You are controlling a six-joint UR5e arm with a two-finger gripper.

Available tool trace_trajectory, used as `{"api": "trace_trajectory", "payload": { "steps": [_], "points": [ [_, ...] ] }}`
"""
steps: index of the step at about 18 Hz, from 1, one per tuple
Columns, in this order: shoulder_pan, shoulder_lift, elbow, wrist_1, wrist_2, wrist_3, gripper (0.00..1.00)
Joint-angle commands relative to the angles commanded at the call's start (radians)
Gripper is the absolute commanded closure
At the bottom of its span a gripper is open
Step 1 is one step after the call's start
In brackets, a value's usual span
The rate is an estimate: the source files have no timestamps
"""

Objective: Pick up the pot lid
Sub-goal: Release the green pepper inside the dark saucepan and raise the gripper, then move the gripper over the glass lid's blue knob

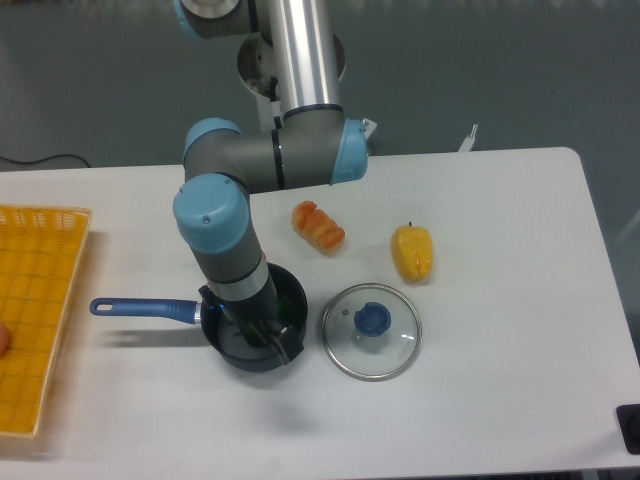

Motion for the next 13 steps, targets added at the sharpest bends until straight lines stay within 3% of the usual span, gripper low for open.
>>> {"api": "trace_trajectory", "payload": {
  "steps": [6,8,10,13],
  "points": [
    [0.094,0.006,-0.004,-0.002,-0.005,-0.181,0.0],
    [0.118,0.0,-0.002,-0.002,-0.018,-0.184,0.0],
    [0.129,-0.002,-0.005,-0.006,-0.022,-0.129,0.0],
    [0.149,0.002,-0.015,-0.012,-0.024,0.086,0.0]
  ]
}}
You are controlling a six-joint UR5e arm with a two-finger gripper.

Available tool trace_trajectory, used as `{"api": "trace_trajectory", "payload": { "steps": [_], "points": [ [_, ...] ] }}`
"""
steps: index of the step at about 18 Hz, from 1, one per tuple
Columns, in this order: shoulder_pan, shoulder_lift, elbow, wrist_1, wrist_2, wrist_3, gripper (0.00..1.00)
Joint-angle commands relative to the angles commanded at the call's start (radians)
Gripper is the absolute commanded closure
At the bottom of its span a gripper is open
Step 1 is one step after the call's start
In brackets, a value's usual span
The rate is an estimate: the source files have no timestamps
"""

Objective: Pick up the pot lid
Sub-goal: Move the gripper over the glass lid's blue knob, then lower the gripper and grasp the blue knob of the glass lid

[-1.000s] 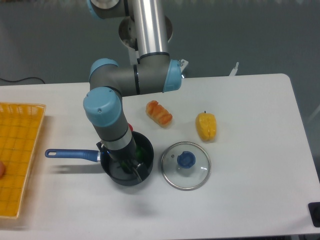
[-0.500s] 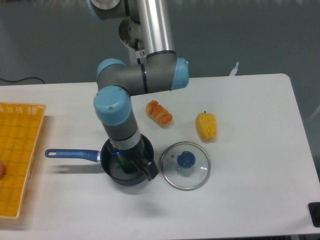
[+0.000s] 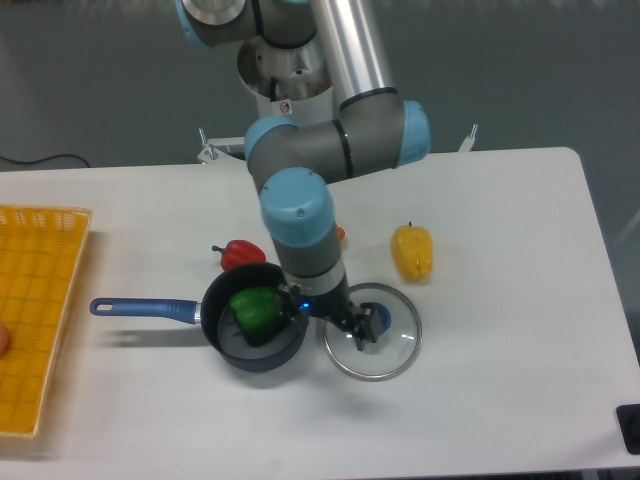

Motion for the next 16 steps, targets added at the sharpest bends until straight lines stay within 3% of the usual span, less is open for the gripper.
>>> {"api": "trace_trajectory", "payload": {
  "steps": [3,5,12,16],
  "points": [
    [0.017,-0.001,0.0,0.0,0.008,0.255,0.0],
    [0.022,-0.008,-0.002,-0.008,0.014,0.335,0.0],
    [0.031,-0.067,-0.014,-0.012,0.044,0.366,0.0],
    [0.042,-0.067,-0.052,-0.006,0.04,0.363,0.0]
  ]
}}
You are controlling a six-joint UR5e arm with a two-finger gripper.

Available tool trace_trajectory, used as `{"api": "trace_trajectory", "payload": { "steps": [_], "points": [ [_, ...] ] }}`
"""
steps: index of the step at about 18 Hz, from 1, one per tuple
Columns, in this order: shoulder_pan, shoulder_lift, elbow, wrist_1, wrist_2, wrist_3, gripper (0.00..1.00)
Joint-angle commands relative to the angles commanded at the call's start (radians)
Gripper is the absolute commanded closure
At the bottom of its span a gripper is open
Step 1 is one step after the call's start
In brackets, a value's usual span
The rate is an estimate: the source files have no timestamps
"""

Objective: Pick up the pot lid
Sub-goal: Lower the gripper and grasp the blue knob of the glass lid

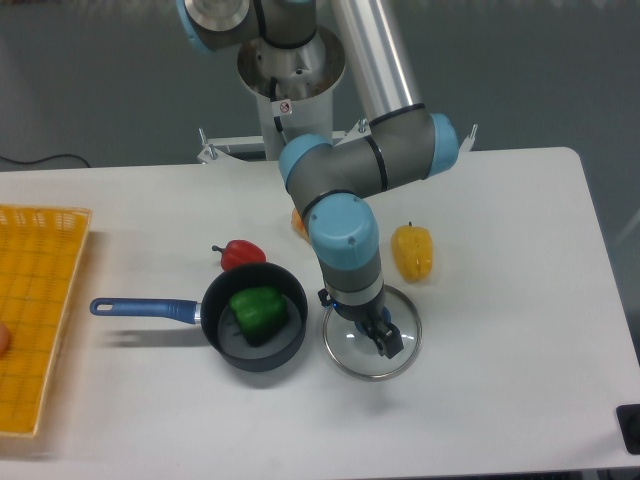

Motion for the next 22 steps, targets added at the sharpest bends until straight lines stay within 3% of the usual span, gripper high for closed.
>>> {"api": "trace_trajectory", "payload": {
  "steps": [18,22],
  "points": [
    [0.031,-0.02,-0.032,0.006,0.0,0.028,0.0],
    [0.031,-0.021,-0.034,0.006,-0.002,0.031,0.13]
  ]
}}
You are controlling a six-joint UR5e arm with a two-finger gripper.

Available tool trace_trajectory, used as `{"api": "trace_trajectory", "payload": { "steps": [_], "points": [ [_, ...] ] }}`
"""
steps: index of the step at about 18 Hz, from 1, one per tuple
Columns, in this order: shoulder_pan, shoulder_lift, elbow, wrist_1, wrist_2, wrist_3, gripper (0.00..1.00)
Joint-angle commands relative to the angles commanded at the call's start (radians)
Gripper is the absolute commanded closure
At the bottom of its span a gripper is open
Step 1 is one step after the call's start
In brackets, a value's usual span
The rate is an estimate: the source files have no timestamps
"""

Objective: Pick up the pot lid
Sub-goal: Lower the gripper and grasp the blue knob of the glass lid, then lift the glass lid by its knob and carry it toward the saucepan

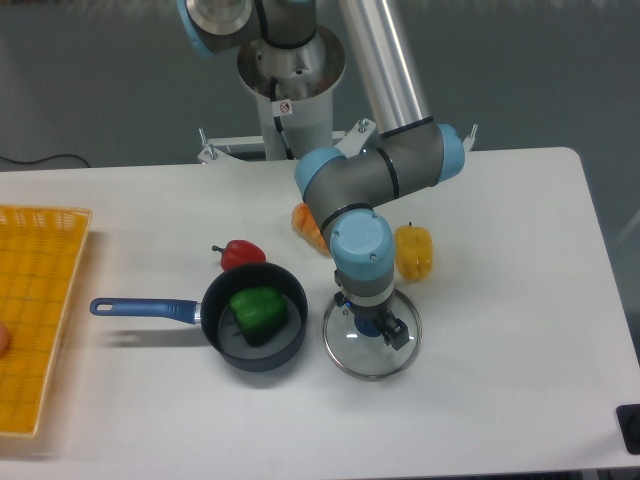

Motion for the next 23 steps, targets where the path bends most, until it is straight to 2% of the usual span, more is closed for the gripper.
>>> {"api": "trace_trajectory", "payload": {
  "steps": [3,5,7,8,10,13,16,19,23],
  "points": [
    [0.0,0.0,0.003,-0.005,0.0,0.0,0.31],
    [-0.002,0.0,0.003,-0.005,0.0,-0.002,0.39],
    [-0.002,0.0,0.005,-0.006,-0.003,-0.002,0.41],
    [-0.002,0.0,0.005,-0.006,-0.002,-0.002,0.49],
    [-0.002,0.003,0.008,-0.006,-0.006,0.0,0.54],
    [-0.002,0.008,0.026,-0.015,-0.009,0.002,0.6],
    [0.002,0.024,0.05,-0.023,-0.04,0.003,0.6],
    [0.009,0.051,0.096,-0.063,-0.066,0.011,0.6],
    [0.005,0.072,0.121,-0.066,-0.084,0.031,0.6]
  ]
}}
